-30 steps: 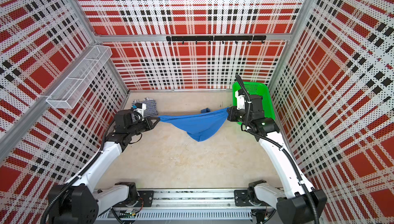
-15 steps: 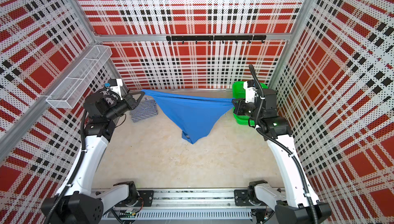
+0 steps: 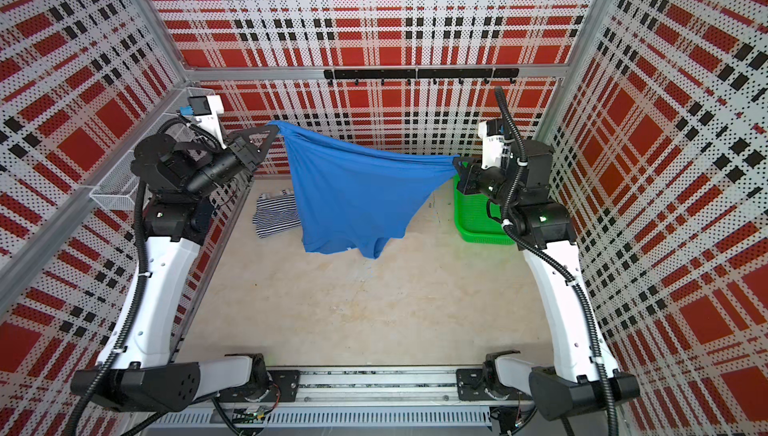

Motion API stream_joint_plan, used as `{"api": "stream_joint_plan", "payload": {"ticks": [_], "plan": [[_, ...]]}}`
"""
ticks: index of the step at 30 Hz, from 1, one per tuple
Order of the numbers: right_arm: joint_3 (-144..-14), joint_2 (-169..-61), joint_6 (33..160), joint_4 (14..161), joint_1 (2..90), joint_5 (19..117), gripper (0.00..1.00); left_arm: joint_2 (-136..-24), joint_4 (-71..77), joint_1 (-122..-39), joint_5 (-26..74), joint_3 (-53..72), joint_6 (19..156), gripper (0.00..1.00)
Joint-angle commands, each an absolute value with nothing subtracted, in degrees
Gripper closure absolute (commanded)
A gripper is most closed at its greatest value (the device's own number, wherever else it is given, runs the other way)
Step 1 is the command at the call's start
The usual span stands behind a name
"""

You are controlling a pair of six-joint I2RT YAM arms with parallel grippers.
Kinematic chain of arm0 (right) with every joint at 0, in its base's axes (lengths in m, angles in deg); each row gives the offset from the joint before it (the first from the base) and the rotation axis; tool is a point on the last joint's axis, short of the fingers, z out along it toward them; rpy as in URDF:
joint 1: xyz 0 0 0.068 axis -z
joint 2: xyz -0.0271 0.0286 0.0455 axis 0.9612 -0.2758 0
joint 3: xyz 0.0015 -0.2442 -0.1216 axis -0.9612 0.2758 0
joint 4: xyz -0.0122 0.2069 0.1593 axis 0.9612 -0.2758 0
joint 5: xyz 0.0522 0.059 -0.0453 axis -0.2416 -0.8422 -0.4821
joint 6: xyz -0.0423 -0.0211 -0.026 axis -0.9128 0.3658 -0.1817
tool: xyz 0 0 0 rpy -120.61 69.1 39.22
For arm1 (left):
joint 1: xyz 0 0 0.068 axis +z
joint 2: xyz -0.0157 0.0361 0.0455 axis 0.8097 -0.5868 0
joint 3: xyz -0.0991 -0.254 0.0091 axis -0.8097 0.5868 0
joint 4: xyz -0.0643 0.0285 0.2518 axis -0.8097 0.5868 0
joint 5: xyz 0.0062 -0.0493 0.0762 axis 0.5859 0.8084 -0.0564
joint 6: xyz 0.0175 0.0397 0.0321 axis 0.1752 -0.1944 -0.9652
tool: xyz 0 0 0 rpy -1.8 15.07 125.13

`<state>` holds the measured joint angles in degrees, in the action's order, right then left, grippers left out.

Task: Fold and stack the tank tops
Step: 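Raise the held tank top high with both grippers to hang it open, then lay the tank top flat on the table by lowering both grippers toward the robot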

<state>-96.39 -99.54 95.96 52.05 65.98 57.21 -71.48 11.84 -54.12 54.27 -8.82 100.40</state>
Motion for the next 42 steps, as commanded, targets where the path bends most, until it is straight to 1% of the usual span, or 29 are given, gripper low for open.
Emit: {"api": "stream_joint_plan", "payload": {"ticks": [1,3,5,7,9,10,11,13,15,18,20,22,24,25,26,28,31,33,35,36,37,39,40,41,42], "plan": [[-97.57,-102.27,94.21,51.46,66.70,56.86,1.00,-72.40,13.05,-54.78,51.66,-6.87,99.18,1.00],[-97.37,-104.24,94.12,51.10,66.69,58.00,1.00,-73.26,12.22,-56.02,49.71,-4.10,98.69,1.00],[-98.78,-107.57,93.44,50.48,66.70,59.46,1.00,-76.40,12.03,-57.06,47.98,-3.46,98.26,1.00],[-101.91,-111.77,92.02,50.56,66.70,60.45,1.00,-81.03,11.57,-57.42,47.98,-6.06,98.37,1.00],[-106.81,-116.59,90.73,50.47,66.76,60.41,1.00,-85.54,7.94,-55.83,51.96,-8.17,103.42,1.00],[-110.01,-119.08,90.08,50.64,66.79,60.20,1.00,-87.12,6.89,-55.87,50.45,-9.99,103.62,1.00],[-113.33,-121.64,89.54,50.96,66.79,60.13,1.00,-88.89,7.09,-56.04,47.93,-13.08,103.07,1.00],[-120.65,-126.21,88.48,50.81,67.07,59.89,1.00,-92.95,7.72,-56.68,46.52,-20.99,103.09,1.00],[-130.34,-130.83,88.16,49.39,67.84,59.66,1.00,-98.06,10.25,-57.48,45.92,-31.57,103.44,1.00],[-142.56,-135.96,89.21,48.68,70.20,55.96,1.00,-105.30,14.04,-58.21,46.95,-48.08,104.50,1.00],[-145.09,-136.92,91.66,50.85,72.37,51.65,1.00,-107.72,14.38,-57.79,47.17,-54.83,105.76,1.00],[-143.25,-135.92,94.35,54.19,74.36,46.87,1.00,-107.41,12.94,-57.02,47.69,-55.45,107.03,1.00],[-140.06,-134.24,95.24,56.01,75.63,42.54,1.00,-104.32,11.45,-56.78,47.74,-50.36,106.78,1.00],[-137.15,-132.96,94.39,56.04,75.75,41.13,1.00,-101.32,9.99,-57.14,47.27,-45.20,105.69,1.00],[-134.40,-131.58,93.22,56.14,75.75,39.81,1.00,-98.09,8.37,-57.71,46.37,-37.96,104.65,1.00],[-124.83,-127.54,89.53,56.89,75.75,34.70,1.00,-88.84,3.04,-58.91,43.36,-19.38,102.54,1.00],[-103.96,-119.61,82.61,59.30,75.67,30.30,1.00,-75.75,-5.25,-60.91,36.99,9.07,102.96,1.00],[-89.64,-113.77,79.67,59.90,75.26,30.91,1.00,-68.31,-8.08,-63.18,32.06,25.50,103.92,1.00],[-75.72,-107.99,78.78,59.95,73.80,34.06,1.00,-61.80,-8.95,-66.21,26.81,40.53,106.25,1.00],[-68.20,-104.81,79.97,61.09,72.23,36.24,1.00,-58.45,-10.01,-67.75,24.75,47.61,108.18,1.00],[-61.53,-101.53,81.56,61.68,70.03,38.57,1.00,-54.94,-10.21,-71.79,22.26,53.83,110.67,1.00],[-51.24,-95.78,88.38,61.71,65.87,41.82,1.00,-47.91,-7.87,-76.76,17.78,61.93,115.19,1.00],[-47.11,-92.75,91.88,60.75,64.29,40.94,0.83,-43.50,-3.68,-79.38,15.08,64.27,117.79,0.93],[-44.37,-89.85,94.72,59.47,62.61,40.83,0.69,-39.87,0.60,-81.83,12.97,65.62,120.62,0.73],[-42.18,-86.24,97.17,57.08,61.62,41.39,0.45,-34.54,5.98,-84.56,10.61,66.59,123.70,0.45]]}}
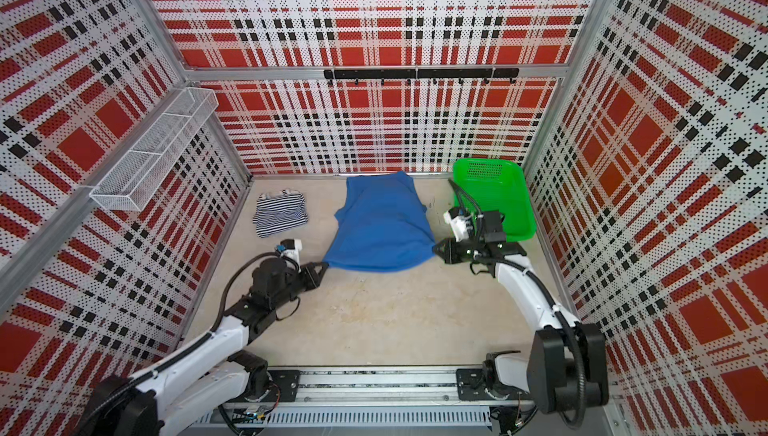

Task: Fold and stack the tank tops

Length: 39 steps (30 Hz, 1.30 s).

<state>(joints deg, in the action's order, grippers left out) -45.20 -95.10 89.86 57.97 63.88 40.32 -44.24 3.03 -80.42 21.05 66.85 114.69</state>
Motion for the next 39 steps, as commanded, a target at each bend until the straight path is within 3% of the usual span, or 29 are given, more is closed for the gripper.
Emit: {"api": "stream_joint_plan", "payload": {"ticks": [1,2,3,6,10,14,15,20,22,26,33,39], "plan": [[-41.04,-82.36,98.88,54.79,61.59,42.10,0.27,-29.31,11.03,-86.97,8.29,66.95,126.70,0.23],[-41.25,-79.48,99.31,52.32,61.75,44.00,0.20,-24.93,15.91,-88.63,5.61,66.39,128.35,0.06],[-42.86,-77.32,98.72,49.27,61.97,46.96,0.15,-20.29,21.36,-90.06,2.07,64.97,129.34,0.02],[-49.62,-79.82,95.88,44.70,62.40,52.22,0.17,-13.44,31.08,-90.77,-6.92,59.12,127.27,0.01],[-55.99,-90.94,97.59,43.67,58.56,64.92,0.29,-25.86,27.41,-87.96,-6.06,55.62,121.62,0.18],[-58.69,-100.22,104.17,46.74,50.36,77.71,0.54,-54.06,14.61,-84.92,4.89,48.71,111.55,0.30],[-58.34,-101.85,106.05,48.76,48.99,78.10,0.61,-60.92,12.35,-85.05,4.91,45.28,108.58,0.35],[-53.26,-107.13,114.97,58.22,45.49,77.32,0.73,-85.70,2.43,-79.75,13.34,30.80,100.35,0.61],[-50.66,-108.96,117.34,62.51,44.34,76.71,0.78,-93.42,0.59,-77.48,16.56,25.46,99.42,0.67],[-47.97,-114.81,120.77,68.15,43.07,75.53,0.81,-106.71,0.72,-75.26,20.53,15.35,97.93,0.70],[-54.82,-127.33,116.06,66.49,45.44,80.14,0.84,-116.84,-0.71,-73.67,23.00,13.32,99.78,0.80],[-66.53,-138.38,109.23,66.05,51.15,78.78,0.85,-109.43,-5.49,-73.10,22.67,31.89,105.77,0.86]]}}
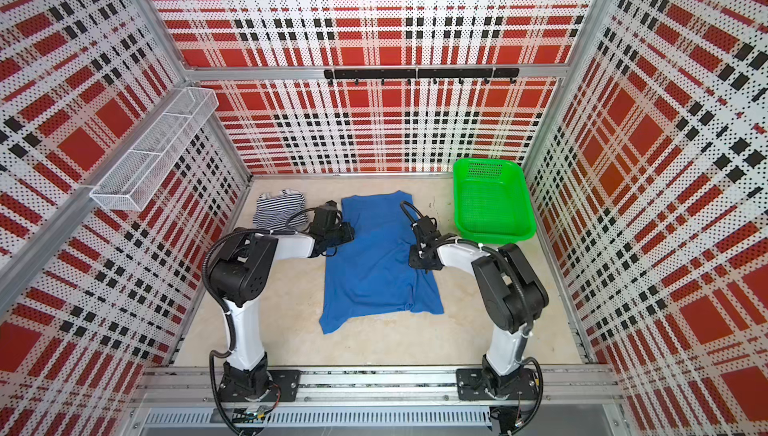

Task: Fold and stack the tank tops

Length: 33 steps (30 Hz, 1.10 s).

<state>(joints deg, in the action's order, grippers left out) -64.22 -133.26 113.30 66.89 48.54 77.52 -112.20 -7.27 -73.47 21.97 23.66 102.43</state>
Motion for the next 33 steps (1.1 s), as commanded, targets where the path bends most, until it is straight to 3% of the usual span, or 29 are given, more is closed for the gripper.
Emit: {"api": "stream_joint_plan", "payload": {"ticks": [1,8,13,18,21,24,28,33], "plan": [[-68.87,-140.27,107.93,66.11,52.05,78.15,0.85,-106.27,-7.58,-73.50,22.04,37.61,107.74,0.87],[-87.79,-149.14,98.50,63.62,54.41,73.80,0.88,-80.94,-7.82,-81.08,12.95,61.31,120.95,0.89],[-92.11,-142.33,94.34,56.39,54.51,75.26,0.68,-68.06,7.48,-85.98,6.61,56.49,121.62,0.77],[-77.28,-127.86,96.43,54.30,55.49,76.38,0.59,-72.97,11.68,-82.79,8.67,43.21,112.76,0.73],[-66.88,-119.50,99.78,53.70,58.61,73.23,0.61,-80.79,9.56,-80.30,12.24,36.85,108.66,0.73],[-59.06,-112.36,102.27,52.60,60.39,72.28,0.71,-87.66,5.94,-77.65,16.44,34.23,107.62,0.74],[-52.36,-106.98,104.50,51.13,60.35,69.74,0.71,-91.44,3.86,-75.99,16.73,35.82,107.17,0.75],[-43.18,-103.11,108.55,55.88,58.32,62.56,0.57,-89.96,-1.05,-73.21,17.21,45.67,109.56,0.77]]}}
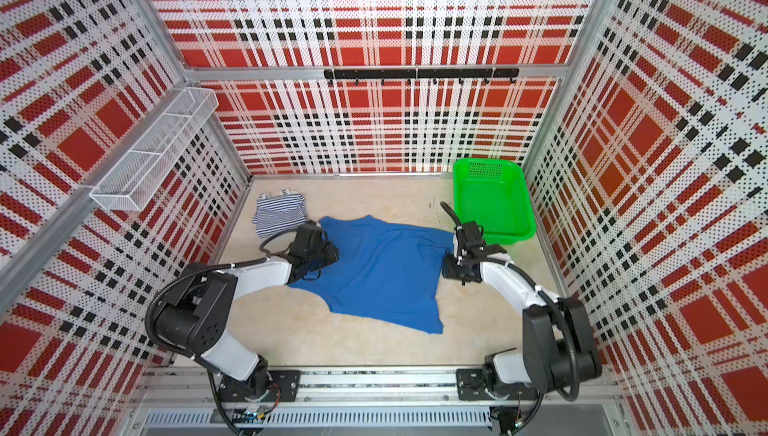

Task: Fold and stack the tank tops

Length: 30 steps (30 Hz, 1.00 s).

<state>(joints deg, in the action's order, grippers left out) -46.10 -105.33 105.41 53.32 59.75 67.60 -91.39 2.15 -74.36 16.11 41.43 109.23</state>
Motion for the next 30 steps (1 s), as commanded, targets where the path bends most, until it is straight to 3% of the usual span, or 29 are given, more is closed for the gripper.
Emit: {"api": "stream_joint_plan", "payload": {"ticks": [1,5,7,9,10,16,18,20,22,26,30], "plan": [[-41.96,-103.14,109.45,57.36,57.65,61.71,0.57,-89.29,-1.49,-72.94,17.05,47.28,109.95,0.77],[-40.40,-106.84,113.55,63.88,54.08,58.77,0.62,-86.59,-2.38,-72.70,16.86,52.16,111.30,0.78],[-42.50,-109.08,113.91,64.19,52.04,59.71,0.74,-85.97,-2.06,-72.62,16.77,53.22,111.40,0.78],[-45.79,-110.26,113.99,62.86,49.26,62.72,0.96,-85.20,-2.00,-72.29,16.72,54.05,111.57,0.78],[-47.50,-110.81,113.77,61.64,47.88,64.51,1.00,-84.85,-2.03,-72.11,16.69,54.33,111.57,0.78],[-62.46,-119.96,114.26,45.43,35.90,81.74,1.00,-84.13,-1.34,-70.45,16.94,54.43,110.46,0.78],[-64.39,-121.45,114.91,46.94,32.31,80.38,0.90,-84.40,-1.15,-69.90,17.18,54.13,110.05,0.78],[-64.24,-121.12,114.41,51.14,30.58,75.43,0.65,-84.58,-0.92,-69.46,17.49,53.72,109.75,0.78],[-61.87,-117.97,115.46,55.38,31.02,71.95,0.54,-84.73,-0.89,-69.34,17.56,53.55,109.56,0.78],[-57.74,-109.52,115.62,51.57,37.05,76.09,0.51,-85.29,-0.89,-68.68,17.68,53.50,108.98,0.78],[-51.64,-104.11,115.49,46.74,44.42,83.00,0.55,-86.00,-1.32,-68.70,17.85,53.50,108.58,0.78]]}}
